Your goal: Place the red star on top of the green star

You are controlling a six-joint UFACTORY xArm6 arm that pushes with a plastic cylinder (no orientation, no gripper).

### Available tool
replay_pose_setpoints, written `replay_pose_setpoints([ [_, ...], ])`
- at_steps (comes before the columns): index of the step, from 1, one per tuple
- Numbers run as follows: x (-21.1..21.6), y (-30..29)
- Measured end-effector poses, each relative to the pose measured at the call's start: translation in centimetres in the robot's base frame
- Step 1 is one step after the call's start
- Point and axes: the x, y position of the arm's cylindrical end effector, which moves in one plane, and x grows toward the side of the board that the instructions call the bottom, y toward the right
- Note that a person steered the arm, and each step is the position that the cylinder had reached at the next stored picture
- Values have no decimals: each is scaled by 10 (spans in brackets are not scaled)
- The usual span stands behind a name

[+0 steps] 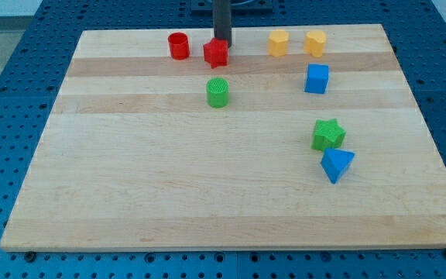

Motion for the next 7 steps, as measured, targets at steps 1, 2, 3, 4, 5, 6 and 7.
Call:
replay_pose_setpoints([
  [1,-10,10],
  [2,-44,-29],
  [3,0,-31],
  [4,37,-9],
  [5,74,34],
  [6,66,36],
  [7,62,-35],
])
